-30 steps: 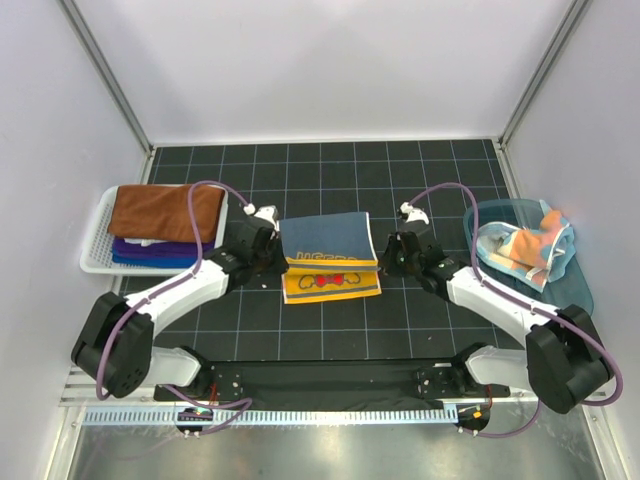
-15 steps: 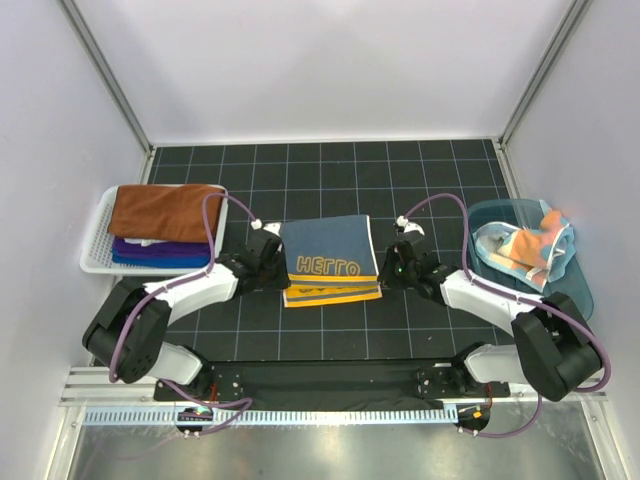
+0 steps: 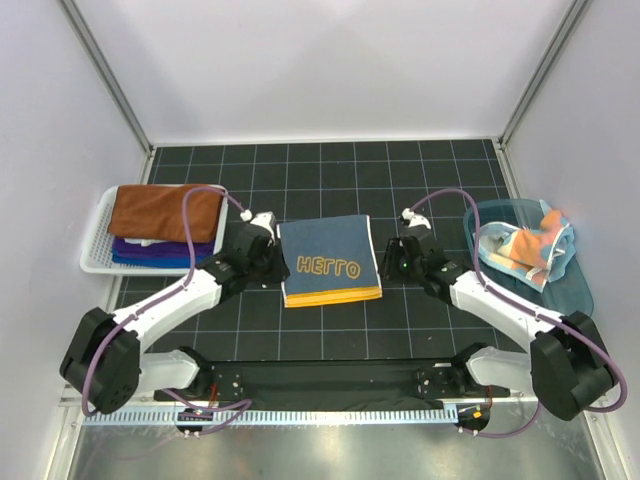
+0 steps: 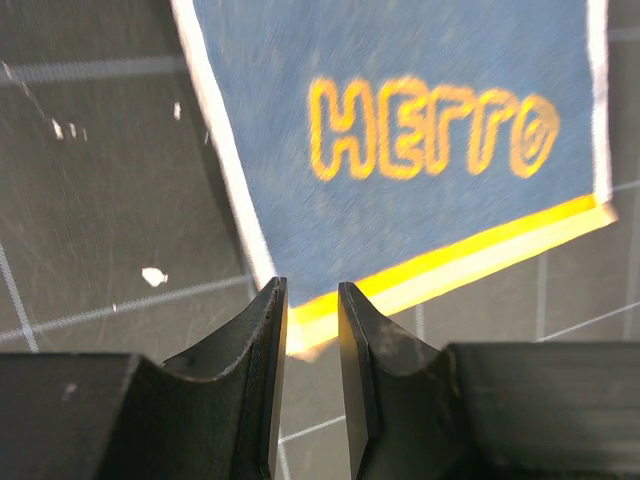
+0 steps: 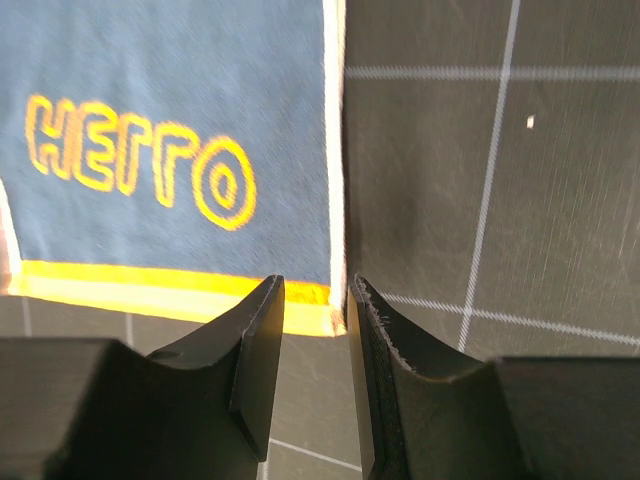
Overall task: Fold and stack the towels
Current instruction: Fold the towel
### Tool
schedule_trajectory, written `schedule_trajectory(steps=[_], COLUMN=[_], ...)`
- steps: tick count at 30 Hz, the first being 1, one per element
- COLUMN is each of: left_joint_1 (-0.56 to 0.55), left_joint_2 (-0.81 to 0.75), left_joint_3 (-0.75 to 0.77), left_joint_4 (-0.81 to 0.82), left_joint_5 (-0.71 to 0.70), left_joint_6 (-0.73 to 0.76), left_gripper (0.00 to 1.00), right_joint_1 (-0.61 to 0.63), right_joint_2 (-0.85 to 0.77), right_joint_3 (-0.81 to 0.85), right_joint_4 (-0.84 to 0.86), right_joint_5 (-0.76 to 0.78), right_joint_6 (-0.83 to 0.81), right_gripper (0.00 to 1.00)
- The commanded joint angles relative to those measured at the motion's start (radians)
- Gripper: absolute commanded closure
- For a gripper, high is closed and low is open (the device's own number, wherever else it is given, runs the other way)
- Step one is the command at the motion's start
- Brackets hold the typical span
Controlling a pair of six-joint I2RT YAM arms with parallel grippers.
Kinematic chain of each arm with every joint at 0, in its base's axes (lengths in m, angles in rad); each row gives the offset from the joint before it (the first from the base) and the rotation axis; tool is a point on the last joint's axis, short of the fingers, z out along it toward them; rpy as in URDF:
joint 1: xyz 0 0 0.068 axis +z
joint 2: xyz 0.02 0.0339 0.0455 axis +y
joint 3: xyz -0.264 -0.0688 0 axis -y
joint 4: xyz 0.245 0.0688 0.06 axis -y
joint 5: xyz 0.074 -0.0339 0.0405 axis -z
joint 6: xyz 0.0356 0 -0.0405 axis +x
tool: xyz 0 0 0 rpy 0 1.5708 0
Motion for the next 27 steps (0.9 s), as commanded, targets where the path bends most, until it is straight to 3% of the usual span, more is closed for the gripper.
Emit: schedule_trajectory(steps=[1, 6, 19, 27], left_joint_1=[-0.006, -0.009, -0.063, -0.095], left_joint_2=[0.027, 0.147, 0.208, 0.262], left_joint_3=[0.089, 0.157, 0.023, 0.000], left_joint_4=[-0.032, -0.043, 0.028, 0.044], left_joint_5=[-0.044, -0.005, -0.019, -0.054], left_joint_6=[0.007, 0.005, -0.051, -0.062], left_gripper=[0.69, 0.74, 0.76, 0.76], right_joint_1=[0.003, 0.005, 0.068, 0.108], right_joint_2=[0.013, 0.070, 0.125, 0.160], right_joint_3=[0.081, 0.115, -0.019, -0.037], right_joint_4=[-0.031, -0.043, 0.043, -0.003], right_joint_5=[0.035, 0.036, 0.036, 0.097], right_joint_6=[-0.012, -0.007, 0.063, 0.100], right_gripper=[0.61, 0.62, 0.62, 0.66])
